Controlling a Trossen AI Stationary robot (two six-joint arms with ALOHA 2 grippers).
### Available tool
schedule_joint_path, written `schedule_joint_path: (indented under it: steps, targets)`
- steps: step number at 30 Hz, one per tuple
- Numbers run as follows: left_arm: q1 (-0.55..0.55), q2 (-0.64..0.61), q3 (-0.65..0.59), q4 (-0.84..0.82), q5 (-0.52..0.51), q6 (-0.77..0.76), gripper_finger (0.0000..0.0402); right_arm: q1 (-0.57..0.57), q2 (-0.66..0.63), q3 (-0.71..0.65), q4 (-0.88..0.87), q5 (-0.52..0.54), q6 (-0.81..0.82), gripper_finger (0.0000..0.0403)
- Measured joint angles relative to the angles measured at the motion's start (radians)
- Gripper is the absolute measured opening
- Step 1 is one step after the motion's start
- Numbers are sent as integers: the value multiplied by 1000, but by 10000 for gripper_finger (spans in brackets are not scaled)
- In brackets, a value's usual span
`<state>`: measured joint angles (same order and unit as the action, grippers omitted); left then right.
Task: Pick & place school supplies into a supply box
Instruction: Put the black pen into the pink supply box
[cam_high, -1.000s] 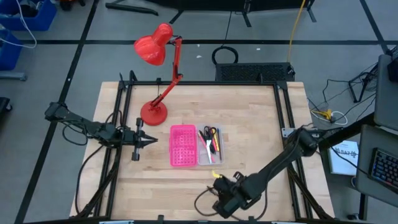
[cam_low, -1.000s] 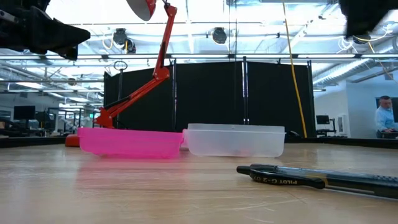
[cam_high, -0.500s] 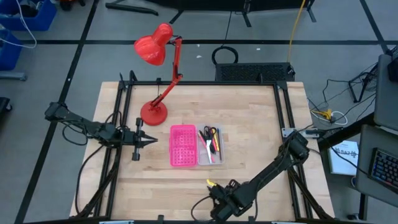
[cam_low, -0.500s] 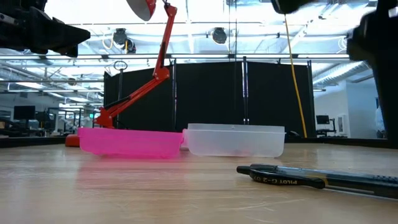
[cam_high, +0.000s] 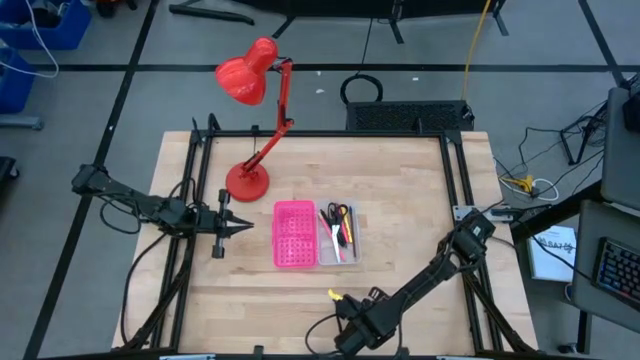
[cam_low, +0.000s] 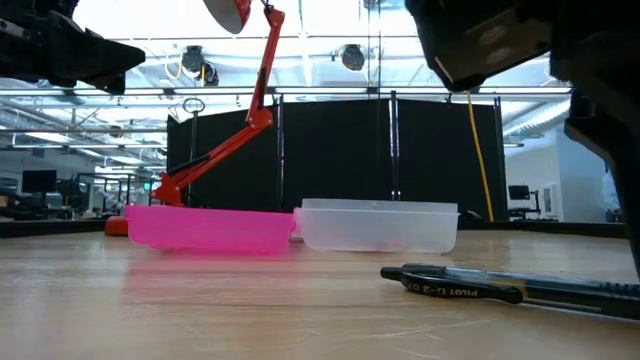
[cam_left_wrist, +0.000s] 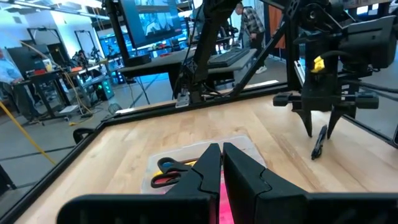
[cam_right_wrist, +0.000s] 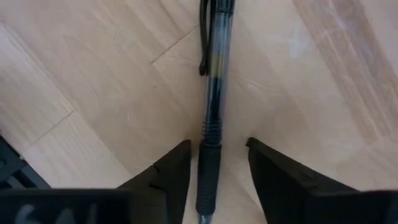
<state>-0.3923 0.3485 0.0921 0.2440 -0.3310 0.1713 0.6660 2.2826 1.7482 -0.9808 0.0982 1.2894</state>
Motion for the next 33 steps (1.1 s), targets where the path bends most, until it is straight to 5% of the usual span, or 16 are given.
schedule_joint_path:
  steps: [9,15,29,33]
  targets:
    - [0,1,0,-4,0,-17,26,-26,-10,-67,54,-86,-30,31]
    - [0,13,0,-8,0,-50,26,-39,-102,-72,86,-105,-82,24]
    - [0,38,0,-8,3,-63,26,-132,-482,-70,31,329,-19,24]
    - [0,38,0,-7,4,-64,26,-232,-522,-117,79,322,26,24]
